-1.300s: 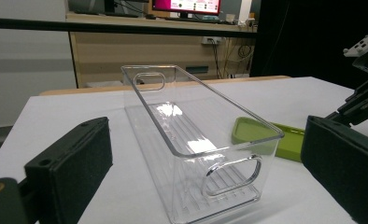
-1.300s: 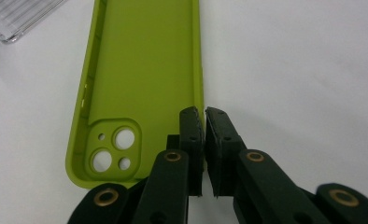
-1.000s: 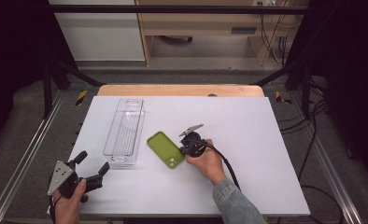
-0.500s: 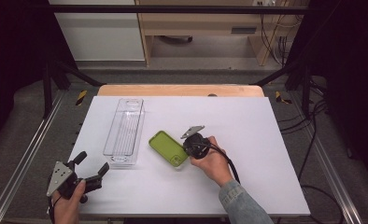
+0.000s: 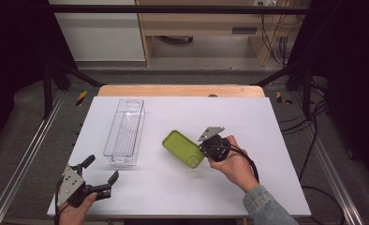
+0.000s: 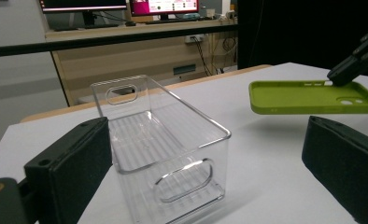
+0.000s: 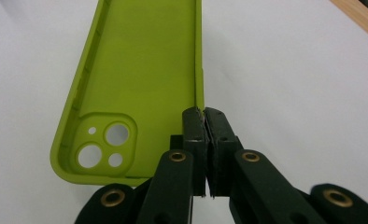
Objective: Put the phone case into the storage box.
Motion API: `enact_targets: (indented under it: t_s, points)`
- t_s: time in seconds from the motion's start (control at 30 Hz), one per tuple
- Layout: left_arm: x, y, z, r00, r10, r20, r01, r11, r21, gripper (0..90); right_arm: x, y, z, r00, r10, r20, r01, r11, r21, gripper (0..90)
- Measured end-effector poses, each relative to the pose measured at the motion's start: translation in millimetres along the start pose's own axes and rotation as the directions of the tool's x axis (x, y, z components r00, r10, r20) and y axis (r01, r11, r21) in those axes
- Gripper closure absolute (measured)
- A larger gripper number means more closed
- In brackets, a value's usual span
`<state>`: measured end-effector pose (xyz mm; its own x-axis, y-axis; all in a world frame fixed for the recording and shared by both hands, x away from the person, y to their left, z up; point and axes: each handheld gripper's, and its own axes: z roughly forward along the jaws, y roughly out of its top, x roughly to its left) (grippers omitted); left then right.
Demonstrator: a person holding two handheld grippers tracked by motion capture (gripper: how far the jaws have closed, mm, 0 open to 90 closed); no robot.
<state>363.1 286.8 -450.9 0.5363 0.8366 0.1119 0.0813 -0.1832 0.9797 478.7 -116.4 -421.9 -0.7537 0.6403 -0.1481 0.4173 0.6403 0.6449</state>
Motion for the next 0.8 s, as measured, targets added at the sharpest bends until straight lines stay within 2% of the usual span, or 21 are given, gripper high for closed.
enact_targets:
  t_s: [0.1, 0.2, 0.33, 0.43, 0.53, 0.67, 0.73, 0.8]
  points:
    - [-7.2, 10.1, 6.8, 0.9989, 0.041, 0.021, -0.042, 0.9990, 0.015, 1.3, -5.1, -3.7, -8.8, 0.9999, -0.013, 0.001, 0.013, 1.000, 0.000, 88.3]
    - [-12.4, 19.3, 13.9, 0.9976, 0.017, 0.067, -0.018, 0.9997, 0.018, 1.4, -10.0, -7.4, -14.9, 0.9998, -0.019, 0.000, 0.019, 1.000, -0.002, 88.3]
    - [-22.6, 30.6, 24.2, 0.9922, 0.056, 0.111, -0.060, 0.9974, 0.039, 1.7, -15.9, -10.5, -20.4, 0.9994, -0.034, 0.003, 0.034, 0.999, 0.005, 88.3]
    - [-32.2, 38.6, 31.7, 0.9843, 0.103, 0.143, -0.113, 0.9918, 0.060, 1.9, -20.3, -13.0, -24.3, 0.9993, -0.037, 0.001, 0.037, 0.999, -0.008, 88.3]
    - [-42.7, 46.4, 39.8, 0.9714, 0.158, 0.177, -0.174, 0.9819, 0.075, 2.0, -21.6, -13.2, -26.3, 0.9990, -0.043, 0.004, 0.043, 0.999, -0.010, 88.3]
    - [-57.1, 54.0, 51.9, 0.9489, 0.222, 0.225, -0.247, 0.9648, 0.091, 2.2, -21.9, -11.2, -29.7, 0.9983, -0.058, 0.004, 0.059, 0.998, -0.019, 88.3]
    - [-64.6, 56.2, 58.3, 0.9349, 0.252, 0.250, -0.285, 0.9530, 0.104, 2.5, -21.8, -9.4, -31.5, 0.9970, -0.077, 0.006, 0.077, 0.997, -0.016, 88.3]
    - [-72.2, 58.2, 64.4, 0.9180, 0.287, 0.274, -0.326, 0.9391, 0.109, 2.6, -20.8, -7.3, -32.4, 0.9960, -0.090, 0.000, 0.090, 0.996, -0.022, 88.3]
